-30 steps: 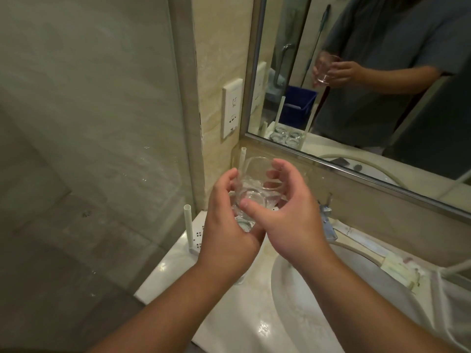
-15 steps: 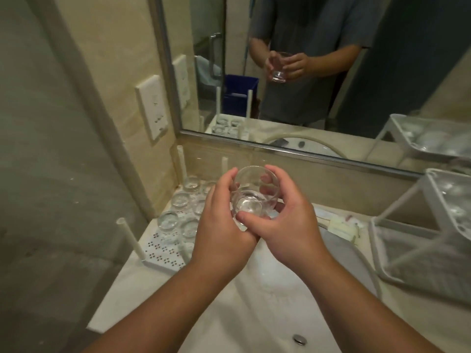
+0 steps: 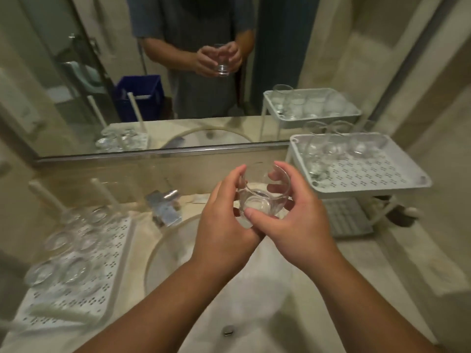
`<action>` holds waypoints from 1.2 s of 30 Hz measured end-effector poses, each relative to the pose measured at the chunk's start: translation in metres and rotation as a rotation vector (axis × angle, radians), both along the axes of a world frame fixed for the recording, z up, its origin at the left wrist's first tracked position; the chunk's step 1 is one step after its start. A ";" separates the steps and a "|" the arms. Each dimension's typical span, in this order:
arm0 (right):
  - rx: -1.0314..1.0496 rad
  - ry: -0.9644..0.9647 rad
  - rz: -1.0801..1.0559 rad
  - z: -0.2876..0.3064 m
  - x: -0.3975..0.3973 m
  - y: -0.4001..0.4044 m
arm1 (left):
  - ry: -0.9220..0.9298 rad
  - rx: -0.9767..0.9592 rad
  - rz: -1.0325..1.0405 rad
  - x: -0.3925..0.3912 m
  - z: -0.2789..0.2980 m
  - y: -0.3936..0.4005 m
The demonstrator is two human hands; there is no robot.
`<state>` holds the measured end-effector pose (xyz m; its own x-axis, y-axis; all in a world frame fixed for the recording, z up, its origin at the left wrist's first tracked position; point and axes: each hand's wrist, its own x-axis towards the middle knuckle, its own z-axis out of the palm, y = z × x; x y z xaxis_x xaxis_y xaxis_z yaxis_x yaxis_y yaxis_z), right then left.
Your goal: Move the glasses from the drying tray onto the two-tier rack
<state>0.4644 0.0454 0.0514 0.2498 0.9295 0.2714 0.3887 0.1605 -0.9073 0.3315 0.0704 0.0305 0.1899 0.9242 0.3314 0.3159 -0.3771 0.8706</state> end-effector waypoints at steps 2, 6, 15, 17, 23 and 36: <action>-0.006 0.009 -0.042 0.002 0.033 -0.005 | 0.002 0.016 -0.056 0.029 0.001 0.003; -0.023 0.016 -0.102 0.004 0.098 -0.014 | -0.013 0.009 -0.186 0.083 0.002 0.010; -0.022 0.016 -0.183 -0.005 0.203 -0.007 | 0.105 0.064 -0.274 0.181 0.005 0.024; -0.013 0.020 -0.194 -0.008 0.218 0.002 | 0.112 0.081 -0.242 0.196 0.006 0.029; -0.025 -0.008 -0.194 -0.016 0.243 0.031 | 0.182 0.046 -0.058 0.224 0.002 0.048; -0.099 -0.201 -0.164 -0.039 0.258 0.081 | 0.351 -0.049 -0.031 0.233 -0.022 0.062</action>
